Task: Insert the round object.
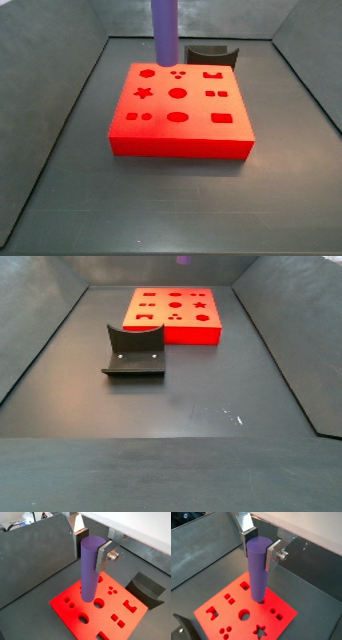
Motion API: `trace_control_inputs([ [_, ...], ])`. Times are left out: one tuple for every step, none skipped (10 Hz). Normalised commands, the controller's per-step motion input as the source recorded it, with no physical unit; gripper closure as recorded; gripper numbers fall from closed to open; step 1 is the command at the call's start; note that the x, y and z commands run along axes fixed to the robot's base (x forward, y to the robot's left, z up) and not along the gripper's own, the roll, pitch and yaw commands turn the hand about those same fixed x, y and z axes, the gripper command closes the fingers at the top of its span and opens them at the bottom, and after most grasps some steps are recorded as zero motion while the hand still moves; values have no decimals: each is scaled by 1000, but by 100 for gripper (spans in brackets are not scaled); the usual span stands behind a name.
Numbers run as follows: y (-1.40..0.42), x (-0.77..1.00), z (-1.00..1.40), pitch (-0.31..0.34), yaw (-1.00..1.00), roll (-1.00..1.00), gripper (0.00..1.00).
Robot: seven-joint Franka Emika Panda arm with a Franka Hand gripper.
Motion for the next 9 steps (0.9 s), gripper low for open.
trace_control_inputs([
  [600, 254, -771, -77, 0, 0, 100],
  [677, 203, -846, -114, 0, 0, 100],
  [486, 169, -743, -123, 0, -93, 100],
  [197, 191, -597, -150, 0, -109, 100],
  [6, 114, -391, -91, 0, -27, 100],
  [0, 137, -357, -66, 0, 0, 100],
  [46, 180, -383, -60, 0, 0, 100],
  [129, 0, -457, -36, 0, 100, 100],
  [120, 0, -429, -37, 0, 70, 100],
])
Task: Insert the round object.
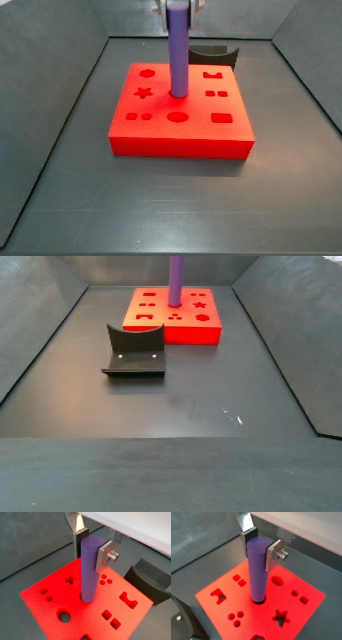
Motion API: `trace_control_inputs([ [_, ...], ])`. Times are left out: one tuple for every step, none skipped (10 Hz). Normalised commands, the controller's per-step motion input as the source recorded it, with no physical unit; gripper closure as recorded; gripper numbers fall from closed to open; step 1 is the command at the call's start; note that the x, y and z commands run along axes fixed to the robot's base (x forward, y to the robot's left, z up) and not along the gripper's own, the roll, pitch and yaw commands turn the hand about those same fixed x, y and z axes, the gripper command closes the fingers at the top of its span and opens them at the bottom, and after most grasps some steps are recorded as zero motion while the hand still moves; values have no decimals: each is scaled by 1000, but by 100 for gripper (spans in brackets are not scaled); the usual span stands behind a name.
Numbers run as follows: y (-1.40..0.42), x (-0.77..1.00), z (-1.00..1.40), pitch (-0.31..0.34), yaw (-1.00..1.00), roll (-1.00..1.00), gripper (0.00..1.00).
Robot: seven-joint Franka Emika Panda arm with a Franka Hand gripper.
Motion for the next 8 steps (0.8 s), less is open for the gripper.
trace_control_inputs([
  [0, 17, -389, -59, 0, 27, 100],
  [0, 54, -437, -101, 0, 0, 100],
  [0, 0, -409, -100, 0, 0, 100],
  [37, -186, -280, -66, -91, 0, 100],
  [0, -51, -186, -63, -29, -17, 100],
  [0, 0, -163, -61, 0, -41, 100],
  [0, 134, -209, -39, 3, 0, 100],
  [0, 289, -400, -76, 0, 51, 100],
])
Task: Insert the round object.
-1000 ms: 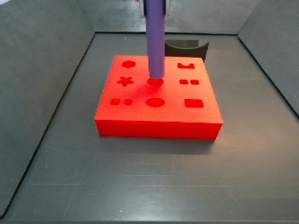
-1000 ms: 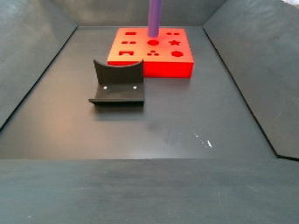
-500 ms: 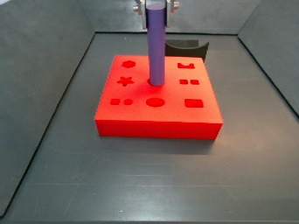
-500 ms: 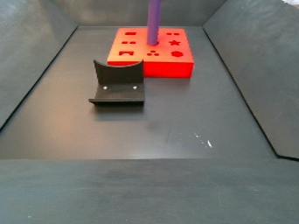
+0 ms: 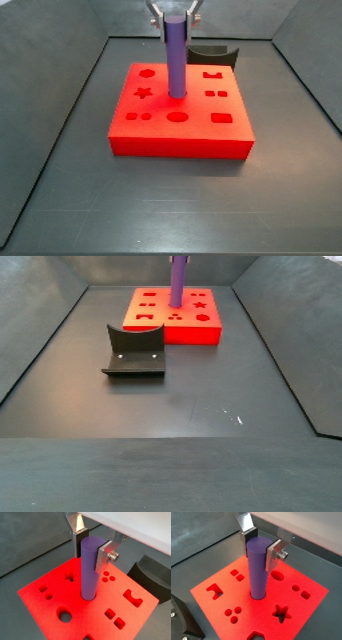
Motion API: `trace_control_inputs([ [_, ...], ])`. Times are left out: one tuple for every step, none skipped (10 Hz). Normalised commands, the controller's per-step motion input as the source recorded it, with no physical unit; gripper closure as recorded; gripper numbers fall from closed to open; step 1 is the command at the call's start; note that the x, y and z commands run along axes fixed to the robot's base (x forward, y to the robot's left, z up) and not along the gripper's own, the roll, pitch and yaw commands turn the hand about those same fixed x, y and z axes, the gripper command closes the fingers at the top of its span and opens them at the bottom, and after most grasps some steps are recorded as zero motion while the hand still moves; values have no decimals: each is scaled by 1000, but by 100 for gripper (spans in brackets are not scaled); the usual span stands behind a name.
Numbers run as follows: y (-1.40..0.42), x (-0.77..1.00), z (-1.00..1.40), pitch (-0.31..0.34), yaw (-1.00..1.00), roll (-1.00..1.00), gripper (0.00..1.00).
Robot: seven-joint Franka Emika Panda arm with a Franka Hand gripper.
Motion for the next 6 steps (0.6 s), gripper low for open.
trace_control_inputs([
  [0, 234, -586, -41, -9, 180, 100],
  [0, 137, -694, -19, -26, 234, 100],
  [0, 103, -749, 0, -46, 251, 100],
  [0, 109, -814, 0, -106, 223, 100],
  [0, 49, -826, 0, -146, 200, 100],
  [0, 0, 0, 0, 0, 0, 100],
])
